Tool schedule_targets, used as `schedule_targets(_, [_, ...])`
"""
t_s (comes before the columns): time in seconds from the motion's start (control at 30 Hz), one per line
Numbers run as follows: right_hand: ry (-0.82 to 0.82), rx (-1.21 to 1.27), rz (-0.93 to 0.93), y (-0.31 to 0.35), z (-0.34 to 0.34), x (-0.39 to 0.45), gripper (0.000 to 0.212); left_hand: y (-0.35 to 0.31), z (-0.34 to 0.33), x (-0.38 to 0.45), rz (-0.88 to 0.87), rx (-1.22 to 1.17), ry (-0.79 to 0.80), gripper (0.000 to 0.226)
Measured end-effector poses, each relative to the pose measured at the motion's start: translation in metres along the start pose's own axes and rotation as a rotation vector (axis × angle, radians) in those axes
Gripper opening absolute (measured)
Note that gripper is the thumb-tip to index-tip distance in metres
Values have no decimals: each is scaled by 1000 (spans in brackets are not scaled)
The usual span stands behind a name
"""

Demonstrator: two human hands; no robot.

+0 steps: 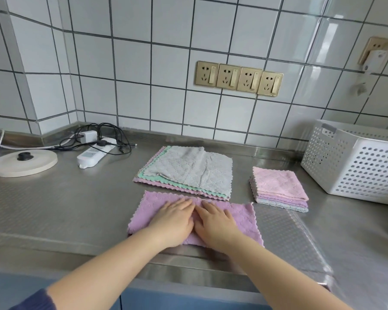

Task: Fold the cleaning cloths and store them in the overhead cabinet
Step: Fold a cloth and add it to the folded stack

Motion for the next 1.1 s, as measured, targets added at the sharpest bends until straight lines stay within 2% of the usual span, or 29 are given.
schedule_targets(0.07, [-9, -30, 0, -5, -6, -2, 94, 10, -3, -2, 45, 34, 11, 53])
schedule_targets(0.2, [22, -53, -43, -18, -3, -9, 95, 21, -3, -7, 96, 75, 77, 58])
schedule_targets(0.33, [64, -55, -98, -35, 3, -20, 112, 38, -2, -12, 150, 96, 109, 64])
schedule_targets(0.5, [78, -71, -148, -62, 8, -33, 72, 53, 3, -20, 202, 79, 106, 64])
schedule_targets(0.7, [65, -50, -186, -81, 13, -52, 65, 48, 2, -23, 227, 106, 160, 62])
schedule_targets(0.77, [-23, -42, -149, -81, 24, -57, 52, 21, 2, -28, 121, 71, 166, 59])
schedule_targets(0.83, [-153, 1, -131, -85, 39, -66, 37, -23, 0, -43, -78, -3, 160, 59])
schedule_targets(0.93, [-250, 65, -154, -98, 48, -83, 33, -87, -9, -71, -327, -14, 181, 62])
schedule_targets(1.1, [-323, 81, -178, -115, 63, -100, 30, -120, -13, -75, -334, -6, 169, 61])
Point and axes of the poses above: each hand's wrist, its own x-axis towards the middle knuckle, its own z-axis out of the back of the hand, y = z × x, the point moved 9 cm from there along x, towards the middle knuckle, and after that the axes turned 3 degrees about z, right-handed, at the moved point
